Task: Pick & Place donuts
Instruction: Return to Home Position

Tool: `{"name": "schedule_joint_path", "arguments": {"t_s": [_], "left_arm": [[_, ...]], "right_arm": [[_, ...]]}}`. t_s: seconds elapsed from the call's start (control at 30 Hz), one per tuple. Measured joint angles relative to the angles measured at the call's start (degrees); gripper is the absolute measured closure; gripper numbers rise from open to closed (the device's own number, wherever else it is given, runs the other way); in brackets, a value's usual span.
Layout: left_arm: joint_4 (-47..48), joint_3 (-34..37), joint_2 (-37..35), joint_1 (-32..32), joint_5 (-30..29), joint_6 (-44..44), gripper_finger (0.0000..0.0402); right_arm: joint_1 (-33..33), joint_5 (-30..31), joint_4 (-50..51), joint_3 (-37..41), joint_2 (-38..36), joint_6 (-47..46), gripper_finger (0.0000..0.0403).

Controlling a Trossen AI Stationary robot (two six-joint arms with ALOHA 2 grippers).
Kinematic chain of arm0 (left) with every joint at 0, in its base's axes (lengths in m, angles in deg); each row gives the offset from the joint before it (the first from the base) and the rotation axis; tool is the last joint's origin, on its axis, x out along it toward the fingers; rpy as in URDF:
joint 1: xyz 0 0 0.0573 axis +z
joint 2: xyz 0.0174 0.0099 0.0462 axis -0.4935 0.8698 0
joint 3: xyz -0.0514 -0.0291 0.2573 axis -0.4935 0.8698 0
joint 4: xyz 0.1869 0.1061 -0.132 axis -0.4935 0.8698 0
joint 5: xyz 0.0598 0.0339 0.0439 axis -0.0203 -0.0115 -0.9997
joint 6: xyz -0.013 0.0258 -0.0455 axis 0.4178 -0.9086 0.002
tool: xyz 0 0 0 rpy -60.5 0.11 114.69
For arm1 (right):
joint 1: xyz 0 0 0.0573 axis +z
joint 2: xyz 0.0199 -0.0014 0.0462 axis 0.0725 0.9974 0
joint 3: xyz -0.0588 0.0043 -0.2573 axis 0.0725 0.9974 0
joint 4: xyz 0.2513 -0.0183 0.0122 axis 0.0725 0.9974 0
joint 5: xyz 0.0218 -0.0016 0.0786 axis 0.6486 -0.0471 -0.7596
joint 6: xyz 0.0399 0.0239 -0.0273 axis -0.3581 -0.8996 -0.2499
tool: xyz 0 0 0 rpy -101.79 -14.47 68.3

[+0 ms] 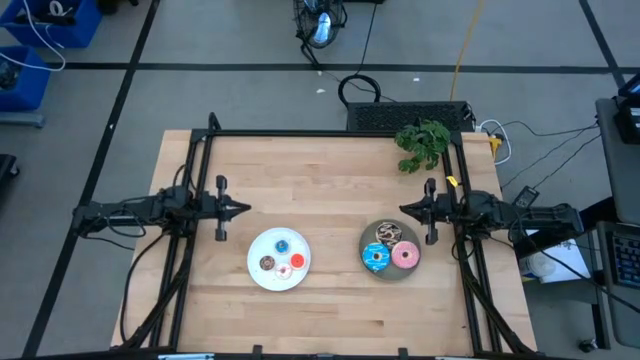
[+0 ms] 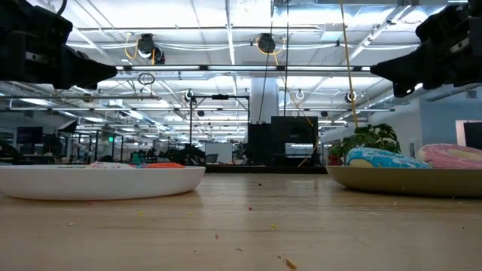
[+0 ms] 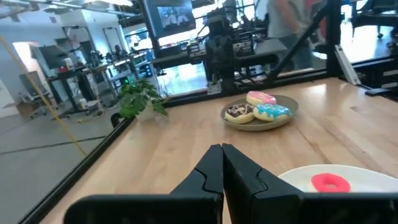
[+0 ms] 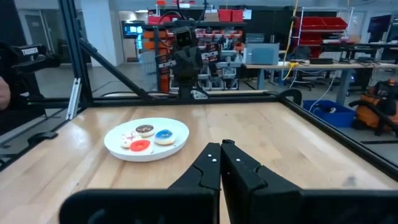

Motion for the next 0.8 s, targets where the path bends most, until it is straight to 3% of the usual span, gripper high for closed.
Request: {"name": "schedule_joint_path", "arguments": {"t_s": [0.17,0.8], "left_arm": [[0.22,0.00,0.36,0.04,-3.10,1.48,0.0398],[-2.54,0.08,0.34,0.04,-3.33,1.77,0.0356]], "right_arm": [[0.00,0.01,-0.73,0.02,0.02,1.54,0.0403],[0.00,0.02,-1.03,0.04,0.02,1.51,0.0403]]}}
